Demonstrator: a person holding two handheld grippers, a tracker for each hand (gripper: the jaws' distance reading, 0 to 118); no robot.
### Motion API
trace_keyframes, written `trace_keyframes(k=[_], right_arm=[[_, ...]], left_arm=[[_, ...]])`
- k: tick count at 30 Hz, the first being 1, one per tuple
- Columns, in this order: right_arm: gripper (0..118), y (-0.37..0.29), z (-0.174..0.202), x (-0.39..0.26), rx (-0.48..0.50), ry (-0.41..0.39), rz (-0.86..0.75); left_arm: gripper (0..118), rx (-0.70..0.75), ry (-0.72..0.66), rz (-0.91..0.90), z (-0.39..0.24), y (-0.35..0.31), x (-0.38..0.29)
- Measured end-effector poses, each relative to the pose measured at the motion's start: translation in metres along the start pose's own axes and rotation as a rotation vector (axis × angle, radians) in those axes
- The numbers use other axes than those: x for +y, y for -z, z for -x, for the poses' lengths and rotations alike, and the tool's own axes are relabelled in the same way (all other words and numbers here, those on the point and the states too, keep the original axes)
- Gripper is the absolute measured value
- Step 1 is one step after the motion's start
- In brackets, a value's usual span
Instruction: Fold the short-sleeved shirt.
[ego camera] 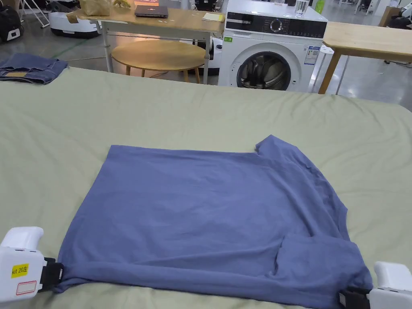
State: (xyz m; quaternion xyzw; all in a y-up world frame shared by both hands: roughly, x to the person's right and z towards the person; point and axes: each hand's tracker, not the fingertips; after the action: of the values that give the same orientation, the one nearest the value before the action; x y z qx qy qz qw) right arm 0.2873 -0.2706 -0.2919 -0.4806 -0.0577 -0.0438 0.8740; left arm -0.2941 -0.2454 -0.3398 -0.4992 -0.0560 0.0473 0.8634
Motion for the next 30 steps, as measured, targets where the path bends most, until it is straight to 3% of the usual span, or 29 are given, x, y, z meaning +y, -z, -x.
trace_keyframes(k=[2,4,5,7,15,30], right_arm=[[44,-0.005,0.001,0.000,-0.010,-0.008,-0.049],[6,-0.006,0.000,0.005,0.114,0.017,-0.039],[6,-0.006,0.001,0.005,0.080,0.031,-0.036],[6,-0.011,0.008,0.010,0.040,-0.041,-0.072],[5,-0.056,0.029,0.056,0.047,-0.056,-0.232],[5,0.010,0.028,0.191,0.041,0.050,-0.292]], left_arm=[[0,-0.002,-0.007,-0.002,0.002,0.001,0.000],[0,-0.005,-0.009,-0.006,0.002,0.000,0.000],[0,-0.005,-0.009,-0.012,0.002,0.000,0.001],[0,-0.005,-0.012,-0.024,0.002,-0.003,0.005],[0,-0.061,-0.026,-0.166,0.001,-0.027,0.057],[0,-0.030,0.012,-0.243,-0.001,0.026,0.183]])
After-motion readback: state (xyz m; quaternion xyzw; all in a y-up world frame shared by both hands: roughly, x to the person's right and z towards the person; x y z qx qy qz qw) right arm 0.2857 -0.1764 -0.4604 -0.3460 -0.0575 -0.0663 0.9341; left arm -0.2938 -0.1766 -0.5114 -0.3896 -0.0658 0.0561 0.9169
